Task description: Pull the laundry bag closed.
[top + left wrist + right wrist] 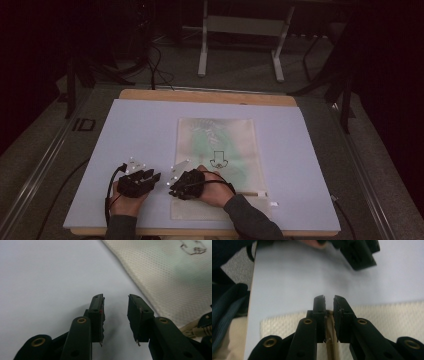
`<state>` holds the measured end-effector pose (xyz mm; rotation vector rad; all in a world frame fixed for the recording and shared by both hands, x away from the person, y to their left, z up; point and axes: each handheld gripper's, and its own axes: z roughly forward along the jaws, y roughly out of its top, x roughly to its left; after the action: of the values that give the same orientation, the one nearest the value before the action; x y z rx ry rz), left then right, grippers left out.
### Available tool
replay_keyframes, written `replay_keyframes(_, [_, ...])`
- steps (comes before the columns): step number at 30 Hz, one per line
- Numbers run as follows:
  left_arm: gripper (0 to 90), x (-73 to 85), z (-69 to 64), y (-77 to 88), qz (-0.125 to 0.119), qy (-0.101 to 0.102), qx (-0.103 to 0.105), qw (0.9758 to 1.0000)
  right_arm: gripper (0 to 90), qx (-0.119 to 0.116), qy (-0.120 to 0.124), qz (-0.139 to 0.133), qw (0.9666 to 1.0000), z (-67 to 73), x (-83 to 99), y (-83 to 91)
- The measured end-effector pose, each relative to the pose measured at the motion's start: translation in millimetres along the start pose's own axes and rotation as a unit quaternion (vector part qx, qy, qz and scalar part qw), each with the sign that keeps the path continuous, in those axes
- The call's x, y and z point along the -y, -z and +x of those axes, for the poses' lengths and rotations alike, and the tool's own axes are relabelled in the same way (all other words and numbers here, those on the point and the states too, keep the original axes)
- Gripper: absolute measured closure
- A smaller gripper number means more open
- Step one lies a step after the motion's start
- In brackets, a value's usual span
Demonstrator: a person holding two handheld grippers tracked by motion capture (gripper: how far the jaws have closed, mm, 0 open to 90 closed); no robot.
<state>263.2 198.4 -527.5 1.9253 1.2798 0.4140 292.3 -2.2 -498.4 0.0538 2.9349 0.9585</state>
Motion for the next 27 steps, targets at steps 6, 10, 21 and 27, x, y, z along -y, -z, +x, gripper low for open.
replay_keyframes(6, [67.7, -0.1, -4.0, 0.0, 0.002, -0.003, 0.021, 0.9998, 80.6, -0.002, -0.009, 0.014, 0.9999, -0.7, 14.7, 0.6])
replay_keyframes(10, [71.5, 0.0, -6.3, 0.0, 0.003, -0.005, 0.022, 0.9997, 79.5, -0.008, -0.019, 0.016, 0.9997, -2.7, 18.5, -3.4])
replay_keyframes(21, [89.0, -0.7, -11.3, -0.7, 0.003, -0.013, 0.049, 0.9987, 81.3, -0.012, -0.028, 0.014, 0.9994, -3.9, 22.3, -7.0])
replay_keyframes(27, [89.2, -1.8, -19.5, -3.5, 0.01, -0.036, 0.065, 0.9972, 81.5, -0.006, -0.019, 0.017, 0.9997, -1.7, 22.3, -7.5])
